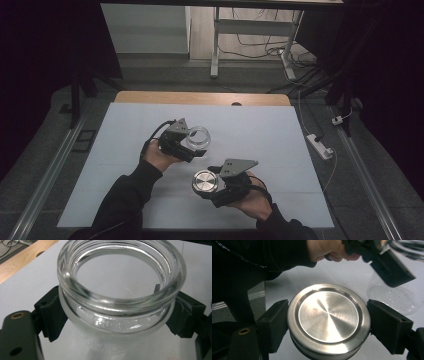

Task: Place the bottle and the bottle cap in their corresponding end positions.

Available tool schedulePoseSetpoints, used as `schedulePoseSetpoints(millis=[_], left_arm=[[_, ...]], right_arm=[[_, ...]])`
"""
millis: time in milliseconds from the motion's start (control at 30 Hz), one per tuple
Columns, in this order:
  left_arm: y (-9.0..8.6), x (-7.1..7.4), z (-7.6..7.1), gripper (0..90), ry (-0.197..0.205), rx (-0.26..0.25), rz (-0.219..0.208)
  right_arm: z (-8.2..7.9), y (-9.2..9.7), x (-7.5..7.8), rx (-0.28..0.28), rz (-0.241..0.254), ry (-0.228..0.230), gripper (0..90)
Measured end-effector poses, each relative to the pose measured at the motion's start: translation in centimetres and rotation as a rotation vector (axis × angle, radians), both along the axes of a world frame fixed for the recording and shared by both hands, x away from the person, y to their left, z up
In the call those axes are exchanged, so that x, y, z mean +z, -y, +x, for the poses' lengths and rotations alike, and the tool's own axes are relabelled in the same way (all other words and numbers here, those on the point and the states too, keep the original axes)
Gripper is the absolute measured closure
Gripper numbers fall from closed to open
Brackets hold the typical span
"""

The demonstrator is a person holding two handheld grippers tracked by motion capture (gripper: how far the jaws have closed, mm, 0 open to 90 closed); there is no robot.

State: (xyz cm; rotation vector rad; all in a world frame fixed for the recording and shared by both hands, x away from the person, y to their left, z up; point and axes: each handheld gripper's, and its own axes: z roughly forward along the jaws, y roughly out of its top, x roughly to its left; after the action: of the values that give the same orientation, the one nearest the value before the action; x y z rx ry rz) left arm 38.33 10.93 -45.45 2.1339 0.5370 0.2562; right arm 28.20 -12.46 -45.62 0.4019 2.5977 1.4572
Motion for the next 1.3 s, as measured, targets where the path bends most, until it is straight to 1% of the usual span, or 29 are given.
schedulePoseSetpoints(millis=[33, 200, 333, 400, 467, 667, 833, 1167, 1300], left_arm=[[0.0, -0.1, 0.1, 15.7, -0.002, 0.005, -0.006], [0.0, -0.4, 0.5, 15.7, 0.003, 0.016, 0.001], [0.2, -0.8, 0.9, 15.7, 0.004, 0.027, 0.001], [0.3, -1.0, 1.0, 15.7, 0.004, 0.032, -0.001], [0.3, -1.1, 1.2, 15.7, 0.007, 0.031, 0.008], [0.6, -1.8, 1.6, 15.7, 0.001, 0.044, 0.005], [0.8, -2.5, 1.9, 15.6, -0.005, 0.051, 0.008], [1.0, -3.5, 2.2, 15.7, -0.01, 0.067, 0.017], [1.0, -3.8, 2.4, 15.6, -0.015, 0.07, 0.021]], right_arm=[[0.0, 0.0, -0.1, 0.0, -0.005, 0.0, 19.7], [-0.1, -0.3, -0.8, 0.002, -0.002, -0.011, 19.7], [-0.2, -0.6, -1.5, 0.006, -0.012, -0.018, 19.7], [-0.1, -0.7, -1.8, 0.011, -0.015, -0.014, 19.8], [-0.1, -0.9, -2.2, 0.011, -0.021, -0.012, 19.8], [0.1, -1.0, -3.2, 0.002, -0.03, -0.023, 19.7], [0.2, -1.2, -4.0, -0.002, -0.053, -0.029, 19.7], [0.7, -1.7, -5.6, -0.002, -0.105, -0.015, 19.7], [1.1, -1.6, -6.0, -0.01, -0.112, -0.024, 19.7]])
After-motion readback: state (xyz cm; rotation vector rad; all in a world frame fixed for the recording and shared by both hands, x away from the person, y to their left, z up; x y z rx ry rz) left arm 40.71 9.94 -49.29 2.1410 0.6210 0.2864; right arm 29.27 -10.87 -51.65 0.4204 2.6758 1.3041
